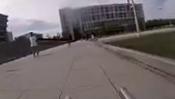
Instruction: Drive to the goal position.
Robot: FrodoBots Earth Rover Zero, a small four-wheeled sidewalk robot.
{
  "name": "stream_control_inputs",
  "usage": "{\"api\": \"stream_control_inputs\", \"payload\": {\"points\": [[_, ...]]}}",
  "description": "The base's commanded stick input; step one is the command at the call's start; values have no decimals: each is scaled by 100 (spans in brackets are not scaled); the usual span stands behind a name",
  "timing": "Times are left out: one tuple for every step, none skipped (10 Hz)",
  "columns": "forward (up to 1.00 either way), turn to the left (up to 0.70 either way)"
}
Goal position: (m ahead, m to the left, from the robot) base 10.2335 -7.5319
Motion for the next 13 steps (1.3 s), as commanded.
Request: {"api": "stream_control_inputs", "payload": {"points": [[100, 0], [100, 0], [100, -13], [100, -27], [100, -13], [100, 0], [100, -4], [100, -27], [100, -23], [100, -8], [100, 0], [100, -9], [100, -27]]}}
